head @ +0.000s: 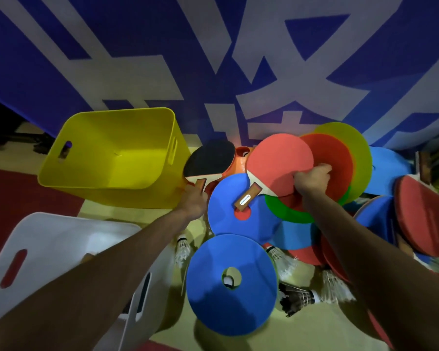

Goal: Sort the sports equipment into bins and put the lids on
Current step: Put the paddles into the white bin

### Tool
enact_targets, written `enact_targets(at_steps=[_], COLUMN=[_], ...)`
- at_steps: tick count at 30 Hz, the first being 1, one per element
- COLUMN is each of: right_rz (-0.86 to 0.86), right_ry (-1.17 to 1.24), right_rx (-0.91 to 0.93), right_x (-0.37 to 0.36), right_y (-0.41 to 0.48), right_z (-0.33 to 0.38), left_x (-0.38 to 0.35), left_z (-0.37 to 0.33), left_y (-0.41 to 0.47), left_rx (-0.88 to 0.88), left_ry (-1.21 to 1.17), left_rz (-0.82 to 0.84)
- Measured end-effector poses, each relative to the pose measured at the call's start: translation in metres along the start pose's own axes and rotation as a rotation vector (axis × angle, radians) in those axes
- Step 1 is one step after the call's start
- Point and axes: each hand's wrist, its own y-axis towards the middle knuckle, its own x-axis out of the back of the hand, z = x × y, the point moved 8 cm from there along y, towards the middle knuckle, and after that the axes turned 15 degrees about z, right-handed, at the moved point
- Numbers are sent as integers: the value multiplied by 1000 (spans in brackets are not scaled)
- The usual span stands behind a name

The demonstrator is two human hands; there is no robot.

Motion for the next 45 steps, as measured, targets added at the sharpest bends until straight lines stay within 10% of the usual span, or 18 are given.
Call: enact_targets(at_steps=[12, 23, 34, 45], right_rz=[10, 133, 118, 85], right_ry=[-137, 605, 537, 625], right_rx=[149, 225, 378, 354], right_x=[30, 27, -41, -132], right_y=[-39, -100, -185, -244], right_z=[59, 76, 144, 142], left_x=[31, 111, 228, 235], left_z=[-61, -56, 74, 188], left_y=[-49, -127, -211, -230], left_rx=[-96, -331, -433, -367], left_ry=[-213, -271, -224, -29], left_rz=[-64, -83, -176, 92])
